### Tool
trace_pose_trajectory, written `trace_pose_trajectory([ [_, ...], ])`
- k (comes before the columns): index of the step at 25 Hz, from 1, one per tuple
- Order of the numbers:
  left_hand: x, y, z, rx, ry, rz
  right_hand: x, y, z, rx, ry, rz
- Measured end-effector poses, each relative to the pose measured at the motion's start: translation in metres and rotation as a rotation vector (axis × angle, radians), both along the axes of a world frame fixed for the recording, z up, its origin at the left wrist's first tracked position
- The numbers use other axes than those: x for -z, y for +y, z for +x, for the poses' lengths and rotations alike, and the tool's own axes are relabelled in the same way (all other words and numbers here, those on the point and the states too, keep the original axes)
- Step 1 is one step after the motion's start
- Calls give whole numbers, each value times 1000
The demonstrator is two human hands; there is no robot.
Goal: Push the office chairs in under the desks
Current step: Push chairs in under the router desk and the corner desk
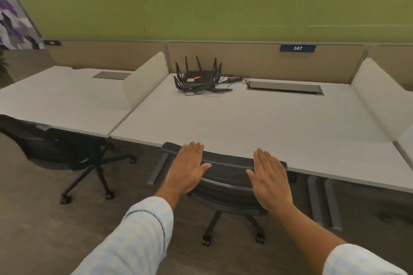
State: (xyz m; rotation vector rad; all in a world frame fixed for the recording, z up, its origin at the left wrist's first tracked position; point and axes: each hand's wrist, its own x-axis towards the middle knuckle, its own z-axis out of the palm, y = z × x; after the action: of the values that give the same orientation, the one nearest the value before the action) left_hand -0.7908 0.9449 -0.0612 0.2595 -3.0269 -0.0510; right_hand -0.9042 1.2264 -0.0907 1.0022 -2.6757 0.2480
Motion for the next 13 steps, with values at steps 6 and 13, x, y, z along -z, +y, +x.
trace_pose_trajectory([
  [6,5,-6,-10,60,133,32,1,-3,-7,26,10,-6],
  [13,3,-11,-25,86,122,30,0,-10,-17,70,-9,-8],
])
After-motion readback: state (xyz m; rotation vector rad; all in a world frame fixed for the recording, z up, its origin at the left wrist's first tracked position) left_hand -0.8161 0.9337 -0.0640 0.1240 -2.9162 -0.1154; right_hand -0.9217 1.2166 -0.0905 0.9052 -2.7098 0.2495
